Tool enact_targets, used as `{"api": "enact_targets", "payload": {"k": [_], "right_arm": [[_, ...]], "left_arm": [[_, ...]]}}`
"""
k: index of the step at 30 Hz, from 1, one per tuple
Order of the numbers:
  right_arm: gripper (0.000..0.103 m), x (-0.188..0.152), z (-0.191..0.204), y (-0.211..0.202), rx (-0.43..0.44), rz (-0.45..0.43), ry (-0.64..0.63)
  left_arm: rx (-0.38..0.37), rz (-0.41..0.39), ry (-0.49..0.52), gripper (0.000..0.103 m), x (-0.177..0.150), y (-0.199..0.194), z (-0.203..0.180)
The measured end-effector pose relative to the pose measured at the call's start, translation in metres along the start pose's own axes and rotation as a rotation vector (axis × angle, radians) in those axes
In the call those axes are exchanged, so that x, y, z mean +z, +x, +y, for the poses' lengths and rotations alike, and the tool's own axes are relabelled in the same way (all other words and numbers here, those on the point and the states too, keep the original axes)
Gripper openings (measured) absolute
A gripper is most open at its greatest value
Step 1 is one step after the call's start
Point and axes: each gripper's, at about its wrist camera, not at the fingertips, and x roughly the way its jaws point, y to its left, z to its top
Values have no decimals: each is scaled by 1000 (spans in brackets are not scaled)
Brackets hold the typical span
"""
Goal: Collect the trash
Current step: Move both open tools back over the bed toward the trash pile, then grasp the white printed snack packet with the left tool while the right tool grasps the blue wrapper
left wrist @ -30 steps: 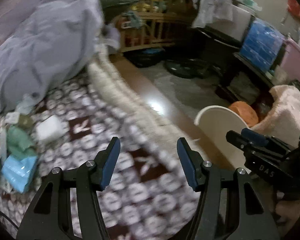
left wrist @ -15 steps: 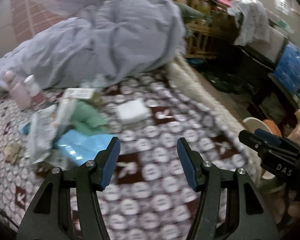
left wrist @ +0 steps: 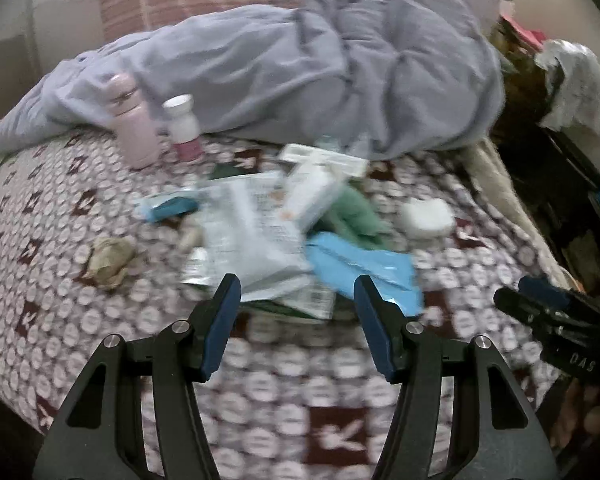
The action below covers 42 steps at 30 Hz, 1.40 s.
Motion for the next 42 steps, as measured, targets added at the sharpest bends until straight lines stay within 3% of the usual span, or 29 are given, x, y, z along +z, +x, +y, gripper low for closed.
{"api": "enact_targets", "payload": {"k": [7, 14, 17, 24, 28, 30, 33, 34, 36, 38, 42], "right_arm": [[62, 19, 44, 54, 140, 97, -140], [72, 42, 74, 104, 275, 188, -335], [73, 43, 80, 124, 257, 234, -414], [74, 38, 72, 128, 313, 235, -342], [74, 30, 83, 128, 347, 251, -365], [83, 31, 84, 133, 326, 262, -367], [83, 35, 78, 141, 337, 274, -313], [83, 35, 77, 141, 340, 269, -297], [64, 33, 75, 135, 328, 231, -291], [61, 27, 78, 127, 295, 208, -316], [56, 17, 81, 105, 249, 164, -348]], "left_arm": [[29, 32, -79, 58, 10, 6, 58], [-7, 48, -150, 58, 23, 14, 85], [-44, 59, -161, 58, 30, 22, 84], [-108, 105, -199, 58, 44, 55, 67], [-74, 125, -177, 58, 46, 70, 58], [-61, 136, -165, 58, 45, 75, 56], [-55, 149, -174, 58, 41, 83, 59], [-55, 148, -174, 58, 41, 85, 60], [-58, 141, -167, 58, 40, 88, 60], [-63, 141, -155, 57, 41, 89, 58], [-106, 130, -147, 43, 40, 83, 59]]}}
